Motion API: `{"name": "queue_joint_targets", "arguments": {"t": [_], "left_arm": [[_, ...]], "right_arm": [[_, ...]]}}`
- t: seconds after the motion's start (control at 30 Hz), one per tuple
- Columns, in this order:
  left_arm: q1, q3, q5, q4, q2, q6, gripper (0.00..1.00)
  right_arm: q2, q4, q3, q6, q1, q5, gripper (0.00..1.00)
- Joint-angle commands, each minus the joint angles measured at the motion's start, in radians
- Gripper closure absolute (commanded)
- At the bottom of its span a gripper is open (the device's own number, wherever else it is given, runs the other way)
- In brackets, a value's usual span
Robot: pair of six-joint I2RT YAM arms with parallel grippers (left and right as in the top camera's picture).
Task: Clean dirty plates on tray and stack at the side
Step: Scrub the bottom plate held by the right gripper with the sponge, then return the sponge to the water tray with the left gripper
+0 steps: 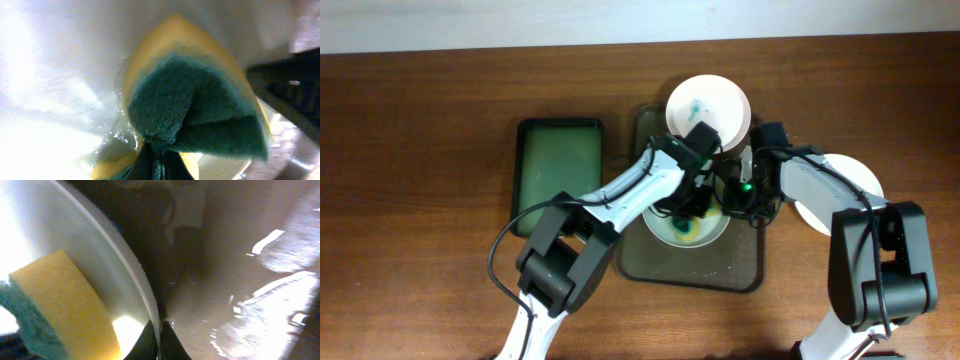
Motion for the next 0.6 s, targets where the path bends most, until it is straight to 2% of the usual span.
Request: {"name": "queue_joint_targets", "arguments": {"t": [0.0, 0.03, 0.1, 0.3, 0.43, 0.57], "left_arm": [[0.092, -0.014, -0.477, -0.082, -0.006, -0.008, 1.0], [0.1, -0.005, -0.544, -0.105, -0.014, -0.024, 1.0], [0.104, 0.01, -0.576, -0.122, -0.039, -0.047, 1.0], [0.118, 0.037, -0.37, -0.127, -0.211, -0.067, 1.0], [0.191, 0.037, -0.383, -0.176, -0.391, -0.063, 1.0], [0.291, 0.016, -0.409, -0.272, -0.414, -0.063, 1.0]], "right_arm": [[0.021, 0.0, -0.003, 0.002, 0.005, 0.059, 0.96], [0.021, 0.0, -0.003, 0.002, 0.004, 0.059, 0.96], [0.021, 0.0, -0.003, 0.002, 0.005, 0.059, 0.96], [0.021, -0.01, -0.003, 0.001, 0.004, 0.059, 0.96], [0.021, -0.023, -0.003, -0.003, 0.005, 0.059, 0.96], [0.021, -0.022, -0.003, -0.026, 0.005, 0.059, 0.96]]}}
